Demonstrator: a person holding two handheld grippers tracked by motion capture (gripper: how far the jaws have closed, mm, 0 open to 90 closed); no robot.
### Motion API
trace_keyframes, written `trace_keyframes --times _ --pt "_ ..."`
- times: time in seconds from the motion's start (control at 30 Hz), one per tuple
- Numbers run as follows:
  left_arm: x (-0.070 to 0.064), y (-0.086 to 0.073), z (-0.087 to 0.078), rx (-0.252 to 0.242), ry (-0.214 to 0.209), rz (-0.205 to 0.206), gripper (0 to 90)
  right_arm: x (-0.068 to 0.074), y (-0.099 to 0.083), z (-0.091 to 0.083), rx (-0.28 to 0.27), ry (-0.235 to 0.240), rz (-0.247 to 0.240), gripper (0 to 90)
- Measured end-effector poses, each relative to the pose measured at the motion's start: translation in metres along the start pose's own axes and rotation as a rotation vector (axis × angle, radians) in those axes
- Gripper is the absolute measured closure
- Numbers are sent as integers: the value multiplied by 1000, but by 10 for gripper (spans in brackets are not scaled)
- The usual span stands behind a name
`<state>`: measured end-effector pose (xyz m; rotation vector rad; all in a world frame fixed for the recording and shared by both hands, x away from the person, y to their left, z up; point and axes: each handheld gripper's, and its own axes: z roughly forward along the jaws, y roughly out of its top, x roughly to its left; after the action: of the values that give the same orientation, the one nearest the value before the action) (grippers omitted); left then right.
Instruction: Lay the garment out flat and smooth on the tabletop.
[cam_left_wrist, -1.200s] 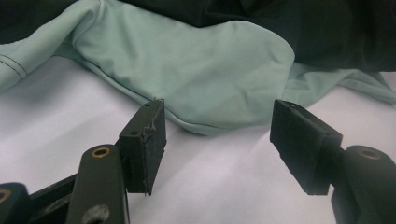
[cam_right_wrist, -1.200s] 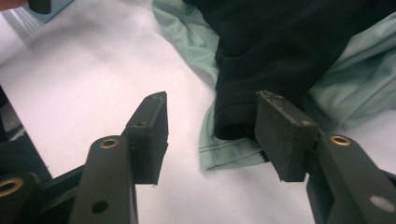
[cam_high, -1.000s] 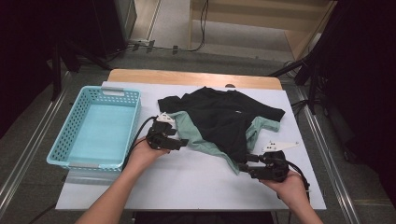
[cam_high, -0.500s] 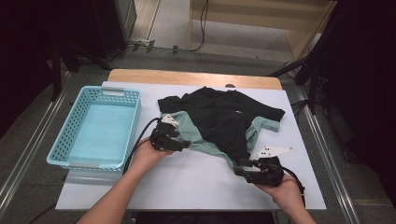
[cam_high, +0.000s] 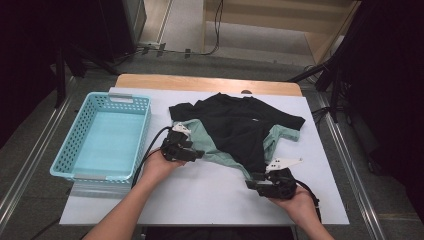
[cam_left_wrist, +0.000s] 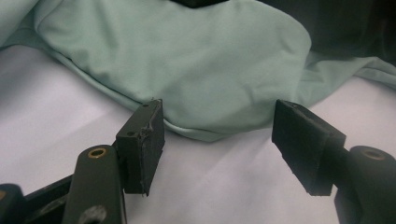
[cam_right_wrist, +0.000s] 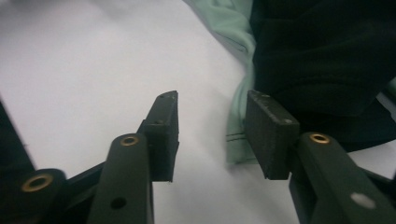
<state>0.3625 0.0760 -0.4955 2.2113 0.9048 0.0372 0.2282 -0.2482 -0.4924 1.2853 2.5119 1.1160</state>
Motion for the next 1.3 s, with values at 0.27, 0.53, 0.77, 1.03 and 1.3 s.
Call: trace_keyframes --times 0.27,0.53,0.77,1.03,1.3 --pt "3 -2 1 4 0 -16 379 -5 -3 15 56 -42 -19 566" --pt "3 -2 3 0 15 -14 431 -3 -3 17 57 -101 -33 712" --pt "4 -2 4 -8 29 -7 497 -2 2 19 76 -106 0 825" --pt "5 -2 3 -6 40 -27 554 -1 4 19 112 -54 12 828" --pt "3 -2 4 -6 61 -9 664 9 5 17 122 -34 -17 828"
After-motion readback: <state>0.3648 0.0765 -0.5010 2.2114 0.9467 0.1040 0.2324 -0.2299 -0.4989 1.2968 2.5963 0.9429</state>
